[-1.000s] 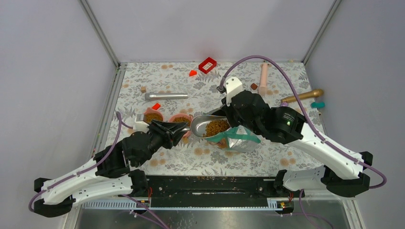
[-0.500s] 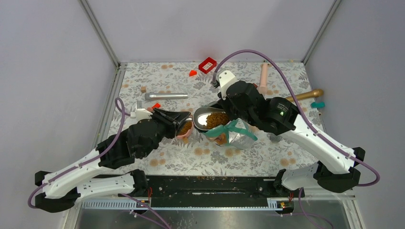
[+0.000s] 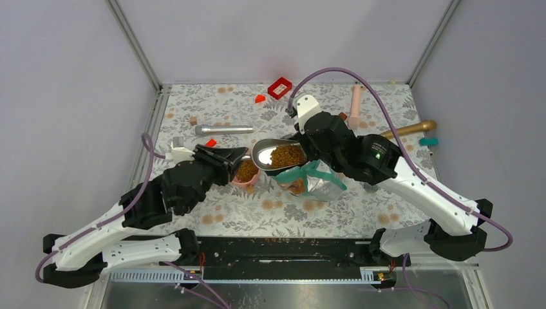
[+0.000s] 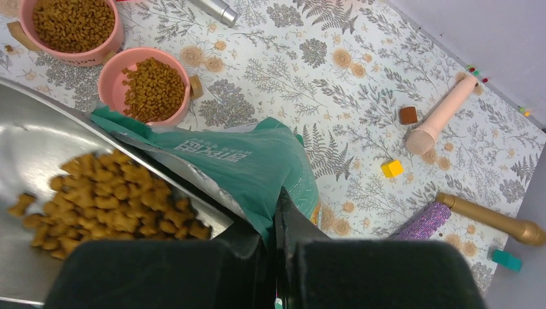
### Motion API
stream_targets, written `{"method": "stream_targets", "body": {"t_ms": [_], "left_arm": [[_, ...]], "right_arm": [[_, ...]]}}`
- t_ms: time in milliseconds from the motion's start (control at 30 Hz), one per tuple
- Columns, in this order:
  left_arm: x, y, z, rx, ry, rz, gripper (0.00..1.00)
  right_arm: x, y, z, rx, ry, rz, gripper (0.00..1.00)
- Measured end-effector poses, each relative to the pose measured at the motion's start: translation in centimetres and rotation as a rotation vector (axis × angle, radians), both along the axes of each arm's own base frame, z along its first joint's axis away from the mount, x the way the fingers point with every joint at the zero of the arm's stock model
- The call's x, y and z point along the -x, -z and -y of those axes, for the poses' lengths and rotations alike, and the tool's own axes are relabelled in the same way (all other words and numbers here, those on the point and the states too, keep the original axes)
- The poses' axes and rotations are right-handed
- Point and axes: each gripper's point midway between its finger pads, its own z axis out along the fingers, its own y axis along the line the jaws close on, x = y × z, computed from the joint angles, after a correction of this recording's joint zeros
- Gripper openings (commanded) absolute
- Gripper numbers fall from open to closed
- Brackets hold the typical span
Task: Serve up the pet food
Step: Pour the pet food into the pet food bowl.
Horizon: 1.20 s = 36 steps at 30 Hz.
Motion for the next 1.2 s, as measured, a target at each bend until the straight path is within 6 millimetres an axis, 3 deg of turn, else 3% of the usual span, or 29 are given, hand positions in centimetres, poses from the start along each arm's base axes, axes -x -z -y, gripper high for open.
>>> {"method": "stream_targets", "body": {"t_ms": [167, 567, 900, 1200], "left_arm": [[0.1, -1.6, -1.7, 0.043, -0.043, 0.006, 0.00], [0.2, -1.4, -5.6, 0.117, -0.153, -0.004, 0.00], [0.4, 1.7, -9.8, 0.131, -0.287, -0.072, 0.00], [0.3, 7.2, -13.0, -0.195, -0.404, -0.119, 0.00]], "right_arm": [[-0.1, 0.0, 0.0, -0.004, 0.003, 0.006, 0.00], [0.2, -0.1, 0.4, -0.024, 0.010, 0.004, 0.00], [0.4, -0.1, 0.6, -0.042, 0.020, 0.001, 0.00], [0.6, -0.2, 1.2, -0.066, 0.031, 0.013, 0.00]]}}
